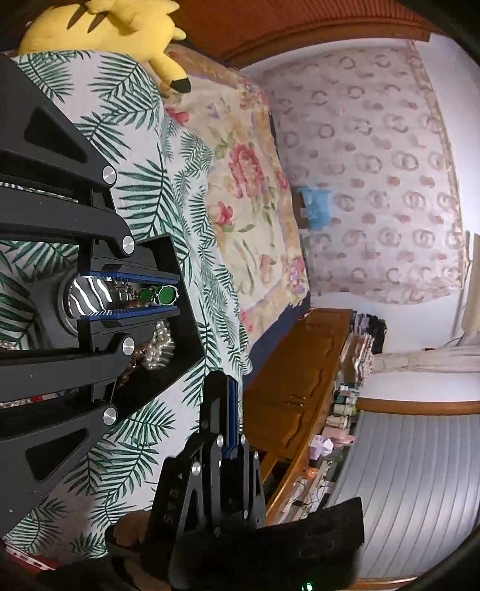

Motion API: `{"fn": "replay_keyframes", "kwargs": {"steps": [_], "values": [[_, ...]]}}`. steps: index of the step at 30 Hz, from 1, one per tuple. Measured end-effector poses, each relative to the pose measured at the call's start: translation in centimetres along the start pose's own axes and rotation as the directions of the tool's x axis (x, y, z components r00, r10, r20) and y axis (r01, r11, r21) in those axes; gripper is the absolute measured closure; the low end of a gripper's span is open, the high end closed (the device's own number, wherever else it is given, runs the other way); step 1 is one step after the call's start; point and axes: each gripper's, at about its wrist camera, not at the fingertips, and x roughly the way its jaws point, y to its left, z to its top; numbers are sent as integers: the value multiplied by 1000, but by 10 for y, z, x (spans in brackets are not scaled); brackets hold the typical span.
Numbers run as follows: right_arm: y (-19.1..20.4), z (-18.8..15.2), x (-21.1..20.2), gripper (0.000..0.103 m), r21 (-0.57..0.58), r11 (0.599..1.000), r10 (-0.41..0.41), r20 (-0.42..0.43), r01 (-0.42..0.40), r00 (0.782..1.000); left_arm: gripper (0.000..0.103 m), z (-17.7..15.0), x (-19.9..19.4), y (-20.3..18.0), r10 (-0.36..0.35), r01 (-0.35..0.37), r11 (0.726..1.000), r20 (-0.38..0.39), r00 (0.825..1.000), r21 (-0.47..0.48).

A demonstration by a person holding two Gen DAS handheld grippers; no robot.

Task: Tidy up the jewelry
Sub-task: 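Drop the pendant into the black box with left tool while right tool drops the necklace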

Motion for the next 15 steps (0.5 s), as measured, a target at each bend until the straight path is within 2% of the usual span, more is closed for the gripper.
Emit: {"fn": "replay_keyframes", "kwargs": {"steps": [15], "values": [[-10,-24,-4,93,16,999,-29,-23,29,999,92,0,31,8,6,-7,1000,-65,998,-19]]}}
